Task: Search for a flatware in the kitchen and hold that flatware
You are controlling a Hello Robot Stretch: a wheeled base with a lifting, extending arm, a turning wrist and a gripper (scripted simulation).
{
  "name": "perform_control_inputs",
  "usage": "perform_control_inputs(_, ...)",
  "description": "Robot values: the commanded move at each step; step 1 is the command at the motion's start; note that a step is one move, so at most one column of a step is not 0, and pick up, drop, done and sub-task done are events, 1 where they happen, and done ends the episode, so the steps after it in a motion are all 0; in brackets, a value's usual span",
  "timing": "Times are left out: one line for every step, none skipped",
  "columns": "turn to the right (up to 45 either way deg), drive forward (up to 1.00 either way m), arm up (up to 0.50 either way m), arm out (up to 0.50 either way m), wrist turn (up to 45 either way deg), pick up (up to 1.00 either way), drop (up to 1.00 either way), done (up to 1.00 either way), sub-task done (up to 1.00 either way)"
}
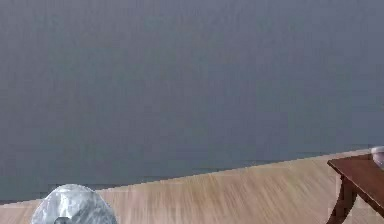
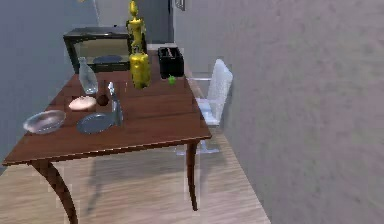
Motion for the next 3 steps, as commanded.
perform_control_inputs(0.0,0.3,0.0,0.0,0.0,0.0,0.0,0.0,0.0)
perform_control_inputs(-9.0,0.0,0.0,0.0,0.0,0.0,0.0,0.0,0.0)
perform_control_inputs(45.0,0.0,0.0,0.0,0.0,0.0,0.0,0.0,0.0)
